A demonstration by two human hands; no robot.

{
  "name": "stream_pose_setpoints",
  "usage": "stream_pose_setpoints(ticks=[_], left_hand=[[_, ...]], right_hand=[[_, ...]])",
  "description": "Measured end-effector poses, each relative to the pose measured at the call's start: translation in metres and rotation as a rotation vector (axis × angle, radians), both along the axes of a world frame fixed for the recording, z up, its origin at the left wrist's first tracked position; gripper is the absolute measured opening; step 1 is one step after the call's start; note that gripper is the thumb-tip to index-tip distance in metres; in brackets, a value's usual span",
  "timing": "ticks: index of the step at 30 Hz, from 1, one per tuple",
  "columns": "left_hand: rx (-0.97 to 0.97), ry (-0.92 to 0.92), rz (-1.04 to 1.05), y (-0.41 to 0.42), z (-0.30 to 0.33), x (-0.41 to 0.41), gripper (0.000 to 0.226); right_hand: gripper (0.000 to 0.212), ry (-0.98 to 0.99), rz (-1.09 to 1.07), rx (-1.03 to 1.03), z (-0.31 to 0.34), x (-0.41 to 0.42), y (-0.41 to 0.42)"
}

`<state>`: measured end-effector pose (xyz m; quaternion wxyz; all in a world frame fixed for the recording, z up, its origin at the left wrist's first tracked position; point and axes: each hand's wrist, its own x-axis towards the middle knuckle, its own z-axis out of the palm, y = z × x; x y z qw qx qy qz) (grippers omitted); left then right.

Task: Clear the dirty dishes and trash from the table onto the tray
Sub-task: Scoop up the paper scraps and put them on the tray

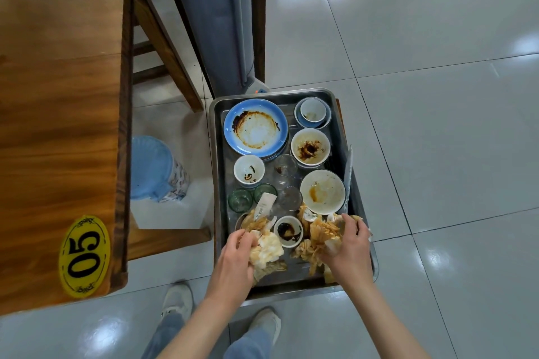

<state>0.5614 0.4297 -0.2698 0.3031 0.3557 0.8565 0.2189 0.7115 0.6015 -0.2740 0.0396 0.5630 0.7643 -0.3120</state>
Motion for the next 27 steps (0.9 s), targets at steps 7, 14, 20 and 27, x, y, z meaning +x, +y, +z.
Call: stream_pose_setpoints(ticks=[7,14,20,27], left_hand=[[-0.006,-0.055,-0.054,0.002,0.003,0.004,0.027],[-0.109,-0.08,-0.117,0.001,0.004,0.008,0.05],[-0.062,-0.039,-0.051,-0.003,0.005,0.009,0.084],[-0.002,-0.014,0.045,-0.005,0.001,0.011,0.06]], right_hand=[[0.086,-0.001,0.016,-0.051,0.003,-0.001,-0.003],[0.088,-0.149,0.055,-0.031,0.01,0.0,-0.008],[0.068,-0.253,0.052,0.057,0.018,-0.001,-0.009],[0.027,-0.249,0.017,0.056,0.023,-0.005,-0.01]])
